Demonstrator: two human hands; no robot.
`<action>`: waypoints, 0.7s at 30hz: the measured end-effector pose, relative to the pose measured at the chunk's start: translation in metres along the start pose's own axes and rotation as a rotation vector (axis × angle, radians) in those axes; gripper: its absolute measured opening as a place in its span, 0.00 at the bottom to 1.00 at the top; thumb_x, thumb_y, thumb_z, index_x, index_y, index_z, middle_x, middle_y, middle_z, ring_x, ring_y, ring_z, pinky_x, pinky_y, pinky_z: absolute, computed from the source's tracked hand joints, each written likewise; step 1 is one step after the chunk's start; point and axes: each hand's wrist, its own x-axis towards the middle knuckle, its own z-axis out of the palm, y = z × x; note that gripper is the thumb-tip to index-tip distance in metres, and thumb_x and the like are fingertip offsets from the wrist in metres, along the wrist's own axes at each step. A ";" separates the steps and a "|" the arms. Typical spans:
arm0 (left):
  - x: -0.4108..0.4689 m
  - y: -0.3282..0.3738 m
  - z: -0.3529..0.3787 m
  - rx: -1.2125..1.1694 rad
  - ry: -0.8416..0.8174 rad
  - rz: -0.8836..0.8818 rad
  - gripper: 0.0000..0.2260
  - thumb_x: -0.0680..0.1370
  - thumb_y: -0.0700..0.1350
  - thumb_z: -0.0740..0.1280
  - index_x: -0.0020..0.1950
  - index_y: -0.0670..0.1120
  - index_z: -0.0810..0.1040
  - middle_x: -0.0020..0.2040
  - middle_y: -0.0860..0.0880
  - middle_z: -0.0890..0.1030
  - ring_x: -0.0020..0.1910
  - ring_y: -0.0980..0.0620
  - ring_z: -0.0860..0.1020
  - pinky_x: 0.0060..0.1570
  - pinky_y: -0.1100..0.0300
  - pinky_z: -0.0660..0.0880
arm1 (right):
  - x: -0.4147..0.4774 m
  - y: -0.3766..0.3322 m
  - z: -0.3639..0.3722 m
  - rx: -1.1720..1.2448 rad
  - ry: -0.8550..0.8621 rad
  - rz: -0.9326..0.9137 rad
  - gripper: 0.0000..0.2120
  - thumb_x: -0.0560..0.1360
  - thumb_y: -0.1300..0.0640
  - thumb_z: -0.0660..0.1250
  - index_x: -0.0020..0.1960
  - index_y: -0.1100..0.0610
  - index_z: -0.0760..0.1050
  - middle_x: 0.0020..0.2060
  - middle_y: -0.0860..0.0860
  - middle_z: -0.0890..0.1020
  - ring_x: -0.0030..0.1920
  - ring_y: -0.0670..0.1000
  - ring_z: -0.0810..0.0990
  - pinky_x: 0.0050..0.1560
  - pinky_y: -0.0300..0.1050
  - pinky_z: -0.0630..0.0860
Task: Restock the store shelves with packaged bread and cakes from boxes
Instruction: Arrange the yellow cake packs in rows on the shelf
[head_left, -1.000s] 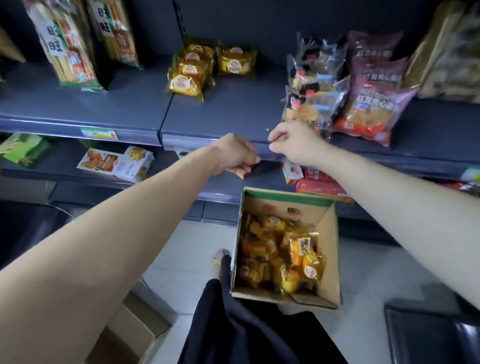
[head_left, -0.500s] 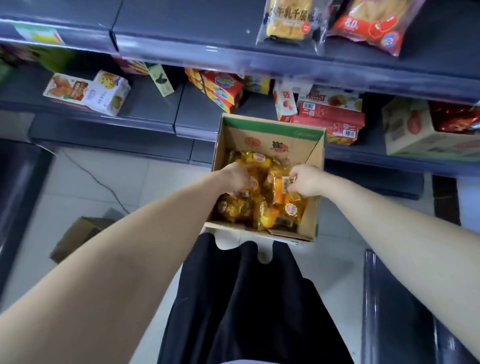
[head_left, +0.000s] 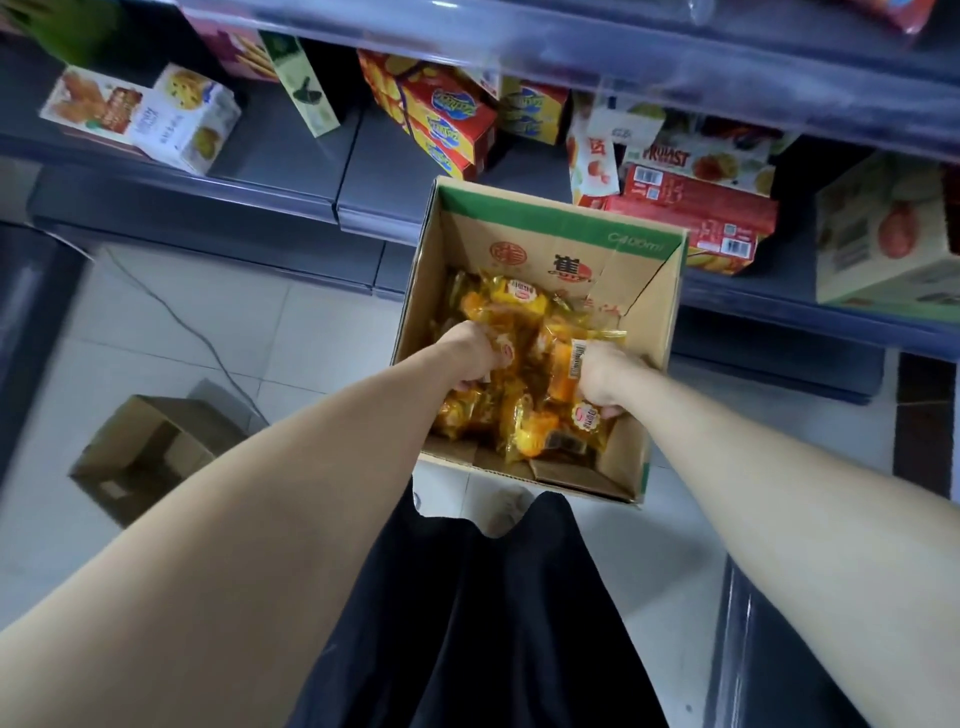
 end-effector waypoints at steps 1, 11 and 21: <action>0.001 -0.001 -0.001 -0.020 0.032 -0.004 0.19 0.77 0.51 0.67 0.66 0.46 0.72 0.49 0.46 0.76 0.43 0.51 0.77 0.38 0.61 0.78 | -0.001 -0.001 0.001 -0.014 0.025 -0.002 0.25 0.76 0.66 0.65 0.72 0.60 0.63 0.61 0.60 0.76 0.48 0.57 0.83 0.38 0.45 0.82; -0.057 0.025 -0.066 -0.033 0.050 0.136 0.14 0.75 0.47 0.70 0.55 0.40 0.74 0.44 0.44 0.76 0.31 0.51 0.74 0.32 0.61 0.76 | -0.055 -0.012 -0.080 -0.016 0.235 -0.198 0.07 0.72 0.63 0.69 0.49 0.63 0.78 0.40 0.56 0.79 0.45 0.57 0.80 0.39 0.44 0.76; -0.138 0.071 -0.175 -0.329 0.001 0.539 0.17 0.73 0.33 0.70 0.49 0.48 0.64 0.44 0.46 0.76 0.34 0.51 0.76 0.29 0.64 0.77 | -0.162 -0.016 -0.208 0.623 0.149 -0.390 0.12 0.78 0.65 0.64 0.60 0.54 0.73 0.68 0.54 0.67 0.56 0.55 0.78 0.49 0.49 0.82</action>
